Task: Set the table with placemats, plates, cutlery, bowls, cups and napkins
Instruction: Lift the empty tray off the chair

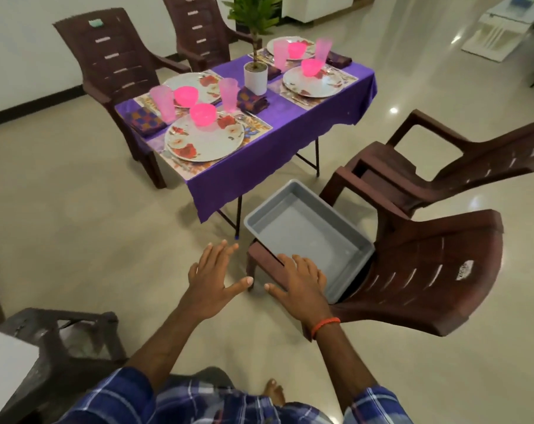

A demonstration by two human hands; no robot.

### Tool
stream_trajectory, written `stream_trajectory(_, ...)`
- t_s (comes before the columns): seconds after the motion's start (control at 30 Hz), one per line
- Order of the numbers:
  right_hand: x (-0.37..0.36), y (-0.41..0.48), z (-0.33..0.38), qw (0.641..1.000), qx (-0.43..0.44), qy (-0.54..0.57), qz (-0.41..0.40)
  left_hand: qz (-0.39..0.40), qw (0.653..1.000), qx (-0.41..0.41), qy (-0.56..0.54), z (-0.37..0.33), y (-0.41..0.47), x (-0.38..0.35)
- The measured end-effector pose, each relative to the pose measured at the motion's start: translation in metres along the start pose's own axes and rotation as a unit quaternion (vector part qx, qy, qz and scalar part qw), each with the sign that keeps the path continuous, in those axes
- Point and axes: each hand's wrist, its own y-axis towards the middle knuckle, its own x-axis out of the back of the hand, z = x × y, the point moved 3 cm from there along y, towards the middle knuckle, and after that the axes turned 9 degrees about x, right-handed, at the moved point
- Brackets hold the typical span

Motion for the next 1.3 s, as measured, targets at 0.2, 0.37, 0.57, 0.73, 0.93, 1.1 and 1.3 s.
stream_trajectory(0.2,0.000,0.022,-0.020,0.999,-0.043,0.031,0.003,0.017,0.999,-0.027,0.021,-0.017,0.045,-0.003)
stream_trajectory(0.37,0.009,0.043,-0.043,0.996,-0.083,0.036,-0.010,0.051,0.997,-0.057,0.026,-0.032,0.093,-0.012)
stream_trajectory(0.57,0.029,0.088,-0.066,0.990,-0.136,0.029,-0.031,0.078,0.992,-0.092,0.027,-0.053,0.164,-0.005)
stream_trajectory(0.73,0.038,0.114,-0.070,0.983,-0.175,0.043,-0.046,0.102,0.988,-0.113,0.020,-0.066,0.209,0.002)
stream_trajectory(0.93,0.042,0.117,-0.076,0.972,-0.215,0.078,-0.059,0.131,0.986,-0.103,-0.022,-0.069,0.243,-0.009)
stream_trajectory(1.1,0.047,0.122,-0.093,0.961,-0.247,0.098,-0.077,0.145,0.984,-0.107,-0.009,-0.072,0.261,-0.018)
stream_trajectory(1.3,0.037,0.126,-0.128,0.943,-0.298,0.131,-0.076,0.162,0.982,-0.100,0.020,-0.068,0.286,-0.036)
